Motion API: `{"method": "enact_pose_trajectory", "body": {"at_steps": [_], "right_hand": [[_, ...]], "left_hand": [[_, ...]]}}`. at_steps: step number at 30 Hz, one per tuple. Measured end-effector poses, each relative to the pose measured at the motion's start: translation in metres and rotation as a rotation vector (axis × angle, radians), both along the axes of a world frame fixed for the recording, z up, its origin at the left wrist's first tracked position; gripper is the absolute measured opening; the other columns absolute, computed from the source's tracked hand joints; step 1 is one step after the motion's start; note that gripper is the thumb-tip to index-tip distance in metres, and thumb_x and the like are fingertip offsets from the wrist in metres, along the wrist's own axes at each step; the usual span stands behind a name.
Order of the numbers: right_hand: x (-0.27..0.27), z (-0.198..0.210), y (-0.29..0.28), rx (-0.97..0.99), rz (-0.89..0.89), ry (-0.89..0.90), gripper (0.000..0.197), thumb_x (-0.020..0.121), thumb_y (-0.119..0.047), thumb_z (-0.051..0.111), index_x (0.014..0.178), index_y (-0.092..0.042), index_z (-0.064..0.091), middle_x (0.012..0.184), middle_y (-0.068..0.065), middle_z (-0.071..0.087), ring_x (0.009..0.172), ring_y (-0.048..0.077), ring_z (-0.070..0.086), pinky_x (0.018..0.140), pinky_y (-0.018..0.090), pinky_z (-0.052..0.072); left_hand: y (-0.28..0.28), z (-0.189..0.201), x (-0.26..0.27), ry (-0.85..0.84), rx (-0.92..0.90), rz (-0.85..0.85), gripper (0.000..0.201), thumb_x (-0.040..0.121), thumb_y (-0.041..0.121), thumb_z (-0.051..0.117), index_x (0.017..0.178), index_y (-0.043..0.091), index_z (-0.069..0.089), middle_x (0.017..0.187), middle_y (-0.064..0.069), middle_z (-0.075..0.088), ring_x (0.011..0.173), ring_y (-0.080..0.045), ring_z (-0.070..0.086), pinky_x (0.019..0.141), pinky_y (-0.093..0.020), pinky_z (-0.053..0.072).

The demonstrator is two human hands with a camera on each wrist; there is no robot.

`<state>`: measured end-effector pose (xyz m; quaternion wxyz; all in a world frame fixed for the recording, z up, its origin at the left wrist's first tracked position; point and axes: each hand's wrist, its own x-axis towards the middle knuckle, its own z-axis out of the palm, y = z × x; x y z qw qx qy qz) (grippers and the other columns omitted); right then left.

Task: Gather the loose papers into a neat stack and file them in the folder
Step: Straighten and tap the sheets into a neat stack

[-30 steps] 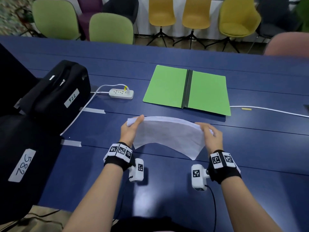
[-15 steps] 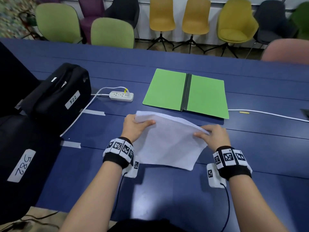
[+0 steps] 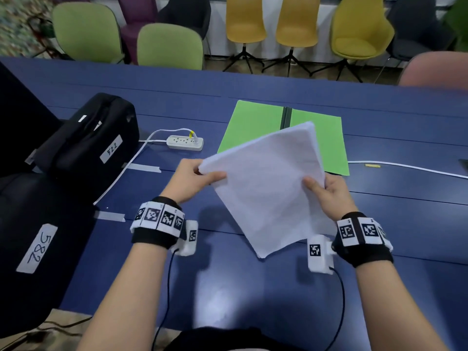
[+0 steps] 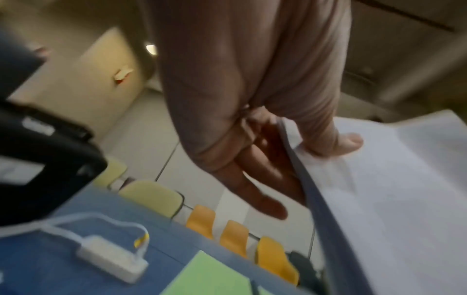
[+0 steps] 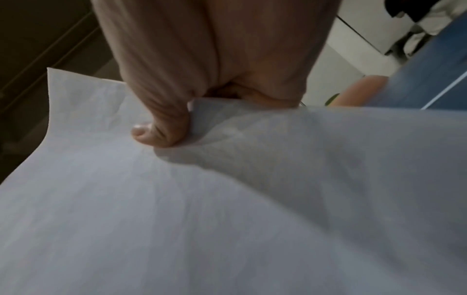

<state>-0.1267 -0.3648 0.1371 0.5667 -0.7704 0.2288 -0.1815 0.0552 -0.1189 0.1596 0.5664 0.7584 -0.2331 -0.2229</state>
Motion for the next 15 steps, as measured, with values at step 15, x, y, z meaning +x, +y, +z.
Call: {"method": "enact_pose_trajectory", "body": {"at_steps": [15], "right_hand": [[-0.004,-0.022,0.03,0.344,-0.097,-0.055,0.025,0.058,-0.04,0.078,0.079,-0.028,0.071,0.081,-0.014,0.074,0.075,-0.004,0.068,0.08,0.031,0.051]], "left_hand": [[-0.037,-0.029,-0.053,0.264,-0.133,0.025,0.018,0.078,0.008,0.075,0.087,0.024,0.071,0.082,0.012,0.075,0.076,0.001,0.069,0.074,-0.022,0.053]]}}
